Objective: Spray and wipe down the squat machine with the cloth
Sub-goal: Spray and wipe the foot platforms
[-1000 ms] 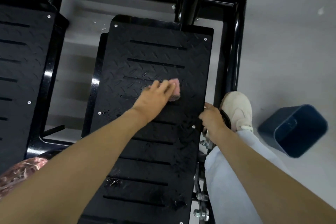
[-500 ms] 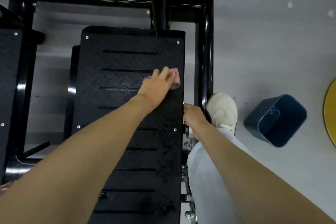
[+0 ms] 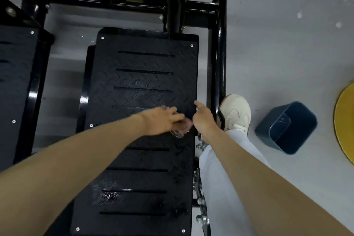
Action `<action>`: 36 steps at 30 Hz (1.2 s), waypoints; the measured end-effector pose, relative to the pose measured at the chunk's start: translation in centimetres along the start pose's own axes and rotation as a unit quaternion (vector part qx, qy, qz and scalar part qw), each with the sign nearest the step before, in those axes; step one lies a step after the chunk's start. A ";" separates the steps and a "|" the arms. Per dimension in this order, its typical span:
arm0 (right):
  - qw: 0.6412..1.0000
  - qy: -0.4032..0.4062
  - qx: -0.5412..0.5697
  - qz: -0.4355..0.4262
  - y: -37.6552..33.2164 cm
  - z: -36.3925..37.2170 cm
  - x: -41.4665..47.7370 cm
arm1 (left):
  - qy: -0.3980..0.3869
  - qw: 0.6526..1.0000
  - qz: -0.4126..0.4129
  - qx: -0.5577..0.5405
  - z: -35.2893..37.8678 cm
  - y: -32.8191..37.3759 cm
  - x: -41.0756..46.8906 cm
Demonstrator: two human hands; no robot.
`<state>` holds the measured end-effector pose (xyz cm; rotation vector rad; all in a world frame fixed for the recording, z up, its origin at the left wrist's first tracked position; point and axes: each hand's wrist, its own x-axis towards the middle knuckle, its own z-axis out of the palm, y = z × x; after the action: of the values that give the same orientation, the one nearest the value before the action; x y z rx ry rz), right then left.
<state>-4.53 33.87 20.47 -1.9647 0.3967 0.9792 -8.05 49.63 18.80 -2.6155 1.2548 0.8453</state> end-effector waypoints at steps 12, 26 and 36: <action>0.975 -0.031 -0.200 -0.088 4.2 -1.0 -4.5 | 0.053 0.951 -0.215 -0.216 0.5 8.7 2.4; 0.826 -0.062 -0.553 -0.092 5.2 3.2 -4.9 | 0.080 0.891 -0.390 -0.217 2.1 6.8 -0.6; 0.773 -0.075 -0.616 -0.129 5.6 2.1 -4.6 | 0.066 0.811 -0.533 -0.234 8.8 1.5 -11.1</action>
<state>-11.85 31.96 20.15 -2.9031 -0.8473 1.3479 -18.52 59.22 17.54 -3.0594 -0.5955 0.7516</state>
